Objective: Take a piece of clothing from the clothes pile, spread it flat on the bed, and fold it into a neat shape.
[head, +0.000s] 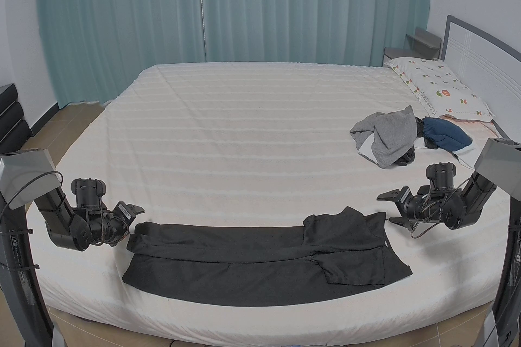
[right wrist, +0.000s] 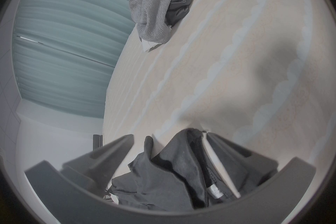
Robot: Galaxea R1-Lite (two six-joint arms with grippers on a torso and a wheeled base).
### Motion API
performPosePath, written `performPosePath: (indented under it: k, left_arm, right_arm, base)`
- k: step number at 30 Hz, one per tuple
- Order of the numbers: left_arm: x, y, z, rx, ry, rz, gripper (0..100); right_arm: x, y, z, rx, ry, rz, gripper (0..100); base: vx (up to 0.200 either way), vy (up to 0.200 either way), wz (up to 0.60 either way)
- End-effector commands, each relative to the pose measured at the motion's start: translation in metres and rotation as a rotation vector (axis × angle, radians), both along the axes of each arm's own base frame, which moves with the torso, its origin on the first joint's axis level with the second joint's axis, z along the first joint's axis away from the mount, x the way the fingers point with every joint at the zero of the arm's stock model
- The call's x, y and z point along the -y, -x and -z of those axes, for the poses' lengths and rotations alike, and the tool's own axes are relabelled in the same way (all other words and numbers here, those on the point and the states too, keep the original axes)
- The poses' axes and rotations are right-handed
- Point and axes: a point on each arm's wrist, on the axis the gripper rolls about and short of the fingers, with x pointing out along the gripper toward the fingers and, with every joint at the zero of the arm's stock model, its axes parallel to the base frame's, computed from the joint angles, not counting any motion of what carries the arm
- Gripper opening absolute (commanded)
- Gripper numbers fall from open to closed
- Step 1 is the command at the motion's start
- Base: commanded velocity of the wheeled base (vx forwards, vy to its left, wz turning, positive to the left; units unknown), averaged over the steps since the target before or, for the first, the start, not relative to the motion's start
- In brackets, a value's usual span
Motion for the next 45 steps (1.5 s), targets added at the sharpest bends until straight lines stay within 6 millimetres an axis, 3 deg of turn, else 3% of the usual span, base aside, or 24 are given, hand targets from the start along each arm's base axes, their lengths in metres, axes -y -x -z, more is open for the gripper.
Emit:
performPosePath:
  k: [1,5,13,18,30,31,39,45]
  left_arm:
    - [-0.001,0.000,-0.002,0.007,0.005,0.000,100]
    - [-0.002,0.001,-0.009,0.025,0.006,-0.002,100]
    - [-0.002,0.005,-0.010,0.021,0.010,0.000,100]
    - [0.000,0.009,-0.006,0.000,0.013,0.008,100]
    - [0.001,0.009,-0.005,-0.003,0.013,0.011,100]
    - [0.001,0.009,-0.005,-0.003,0.013,0.011,100]
    - [0.000,0.008,-0.008,0.007,0.005,0.012,100]
    - [0.000,0.009,-0.013,0.019,0.004,0.012,100]
  right_arm:
    - [-0.007,0.017,-0.026,0.037,0.004,-0.029,100]
    - [-0.026,0.030,-0.033,0.093,0.032,-0.116,100]
    - [-0.042,0.039,0.007,0.149,0.126,-0.325,100]
    - [-0.042,0.035,0.018,0.168,0.175,-0.372,100]
    - [-0.038,0.035,0.021,0.176,0.156,-0.403,100]
    - [-0.035,0.035,0.022,0.190,0.155,-0.397,0]
    - [-0.032,0.046,0.027,0.189,0.174,-0.408,0]
    - [-0.025,0.054,0.019,0.216,0.178,-0.386,0]
  base:
    - [0.000,0.000,0.00]
    - [0.000,0.000,0.00]
    - [0.000,0.000,0.00]
    - [0.000,0.000,0.00]
    - [0.000,0.000,0.00]
    - [0.000,0.000,0.00]
    - [0.000,0.000,0.00]
    - [0.000,0.000,0.00]
